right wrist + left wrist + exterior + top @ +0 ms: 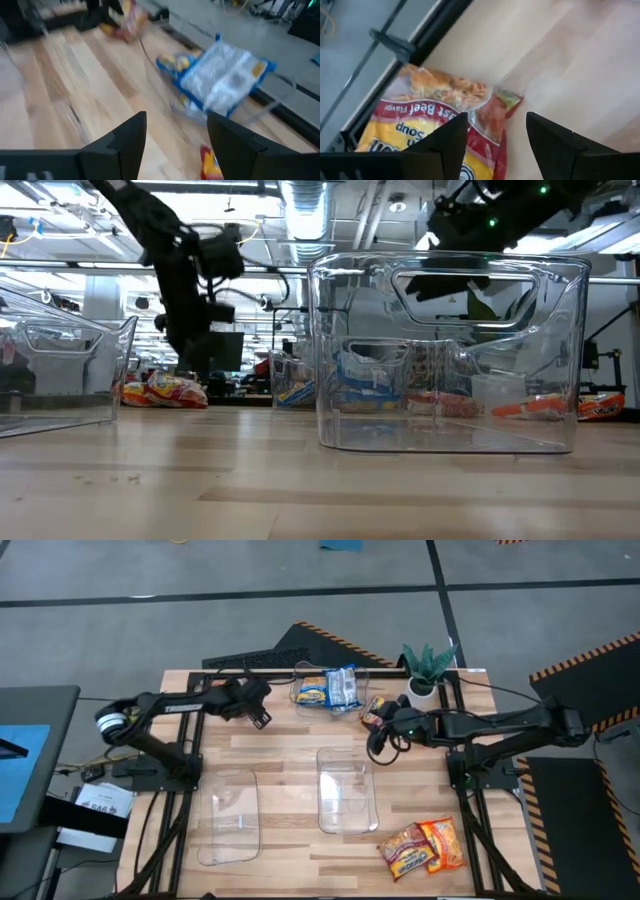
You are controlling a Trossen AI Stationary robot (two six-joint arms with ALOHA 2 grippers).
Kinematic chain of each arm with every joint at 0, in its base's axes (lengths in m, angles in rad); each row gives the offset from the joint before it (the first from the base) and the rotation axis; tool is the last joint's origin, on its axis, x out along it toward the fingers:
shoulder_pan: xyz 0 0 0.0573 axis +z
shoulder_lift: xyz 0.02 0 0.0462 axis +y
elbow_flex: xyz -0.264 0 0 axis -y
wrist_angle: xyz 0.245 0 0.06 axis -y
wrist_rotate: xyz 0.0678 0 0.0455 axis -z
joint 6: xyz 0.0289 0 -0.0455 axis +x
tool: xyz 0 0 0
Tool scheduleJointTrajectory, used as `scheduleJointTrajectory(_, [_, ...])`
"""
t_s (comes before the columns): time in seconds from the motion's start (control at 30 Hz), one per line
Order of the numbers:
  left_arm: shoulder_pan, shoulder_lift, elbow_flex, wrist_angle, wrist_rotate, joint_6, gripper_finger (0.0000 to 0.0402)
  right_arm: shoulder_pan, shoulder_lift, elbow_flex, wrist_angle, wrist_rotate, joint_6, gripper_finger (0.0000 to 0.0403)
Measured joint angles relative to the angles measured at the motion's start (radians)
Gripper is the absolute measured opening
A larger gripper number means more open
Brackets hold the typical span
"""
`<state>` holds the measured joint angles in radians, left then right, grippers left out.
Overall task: Sort Maruchan noodles
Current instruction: Put the top left red noodle pack into the right transparent bin
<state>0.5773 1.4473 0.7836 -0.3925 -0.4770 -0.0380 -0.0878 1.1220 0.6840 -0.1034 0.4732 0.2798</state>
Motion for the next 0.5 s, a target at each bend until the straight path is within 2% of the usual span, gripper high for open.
scheduleJointTrajectory(0.23, [0.057, 0.087, 0.0, 0.013, -0.041, -0.008, 0.0193, -0.013, 0.052, 0.004, 0.03, 0.001, 0.0, 0.0232])
scheduleJointTrajectory(0.5, [0.1, 0.169, 0.002, 0.052, -0.067, 0.016, 0.0192, -0.013, 0.051, 0.001, 0.033, 0.001, 0.002, 0.0232])
